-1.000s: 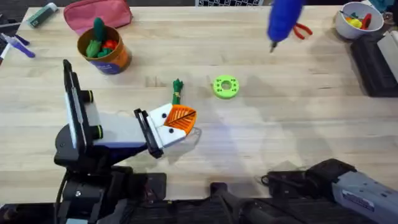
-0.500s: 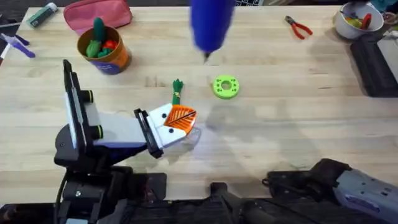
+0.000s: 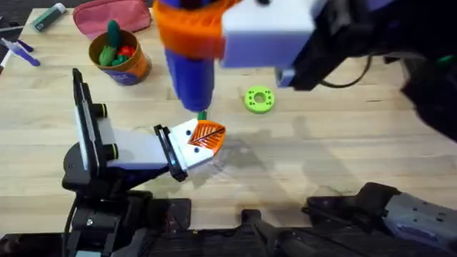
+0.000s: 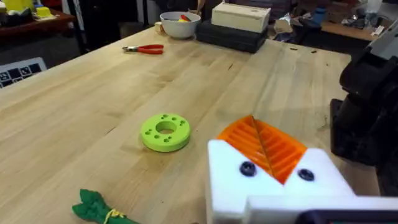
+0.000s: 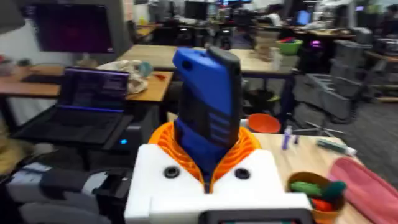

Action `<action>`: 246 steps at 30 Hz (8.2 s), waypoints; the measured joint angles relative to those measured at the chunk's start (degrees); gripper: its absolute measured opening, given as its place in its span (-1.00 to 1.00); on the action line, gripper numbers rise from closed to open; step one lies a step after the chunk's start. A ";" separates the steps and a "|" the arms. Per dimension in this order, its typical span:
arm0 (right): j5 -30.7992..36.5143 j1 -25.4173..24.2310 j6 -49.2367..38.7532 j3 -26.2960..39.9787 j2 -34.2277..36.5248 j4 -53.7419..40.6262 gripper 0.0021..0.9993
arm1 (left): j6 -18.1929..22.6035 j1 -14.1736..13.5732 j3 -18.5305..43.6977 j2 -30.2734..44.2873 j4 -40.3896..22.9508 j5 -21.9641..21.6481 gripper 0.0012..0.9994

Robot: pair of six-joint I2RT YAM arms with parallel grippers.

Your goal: Pick up the gripper from the table and insert it into the empty holder that is missing its gripper. Then pick up a screw, insert it into the mounting hole, and use the screwdriver to tighten it. Finally, clean up the table by picking up the vegetable and placing it into the bucket.

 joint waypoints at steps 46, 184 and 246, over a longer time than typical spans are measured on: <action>-16.92 2.23 -8.00 -0.47 15.83 10.36 -0.95 | 0.00 0.00 0.00 0.00 0.00 0.01 -0.96; -22.87 1.40 -8.87 3.16 21.01 8.25 -0.95 | 0.00 0.00 0.00 -0.01 -0.02 0.16 -0.96; -23.81 -0.15 -7.74 3.16 19.05 8.13 -0.95 | 0.00 0.00 0.00 0.00 -0.02 0.16 -0.96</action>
